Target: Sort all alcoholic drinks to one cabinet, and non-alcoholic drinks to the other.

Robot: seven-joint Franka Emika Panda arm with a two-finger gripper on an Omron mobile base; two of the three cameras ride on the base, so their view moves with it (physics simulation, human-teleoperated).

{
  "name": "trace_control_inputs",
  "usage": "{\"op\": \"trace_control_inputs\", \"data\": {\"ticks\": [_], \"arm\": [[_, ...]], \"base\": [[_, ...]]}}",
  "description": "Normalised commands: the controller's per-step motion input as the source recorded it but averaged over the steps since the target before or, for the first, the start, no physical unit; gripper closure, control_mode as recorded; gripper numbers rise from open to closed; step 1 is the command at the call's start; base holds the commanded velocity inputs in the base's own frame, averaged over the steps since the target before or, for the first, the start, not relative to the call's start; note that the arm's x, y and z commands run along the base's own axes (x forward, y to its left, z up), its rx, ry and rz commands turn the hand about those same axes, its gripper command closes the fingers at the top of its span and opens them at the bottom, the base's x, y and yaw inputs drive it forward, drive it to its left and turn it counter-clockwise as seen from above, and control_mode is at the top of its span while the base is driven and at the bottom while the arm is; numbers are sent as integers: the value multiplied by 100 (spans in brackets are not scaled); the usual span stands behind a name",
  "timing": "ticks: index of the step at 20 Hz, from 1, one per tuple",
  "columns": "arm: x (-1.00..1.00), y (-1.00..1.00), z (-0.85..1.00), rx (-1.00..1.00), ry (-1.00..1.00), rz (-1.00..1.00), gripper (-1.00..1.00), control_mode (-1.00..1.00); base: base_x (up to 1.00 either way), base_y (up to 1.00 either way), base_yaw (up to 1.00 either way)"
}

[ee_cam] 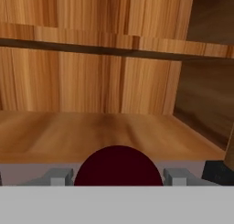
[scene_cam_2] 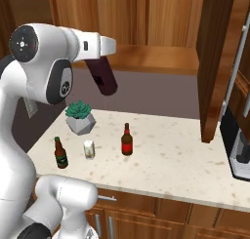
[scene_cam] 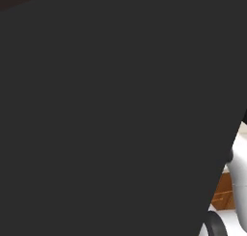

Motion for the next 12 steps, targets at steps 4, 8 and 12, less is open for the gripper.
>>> {"op": "trace_control_inputs", "data": {"ticks": [4, 8, 12], "arm": [[0, 0, 17, 0, -5, -1, 100, -100], [0, 0, 16, 0, -7, 0, 100, -100], [0, 0, 9, 0, -5, 0, 100, -100]], "base": [[0, 0, 0], [0, 0, 0], [0, 0, 0]]}}
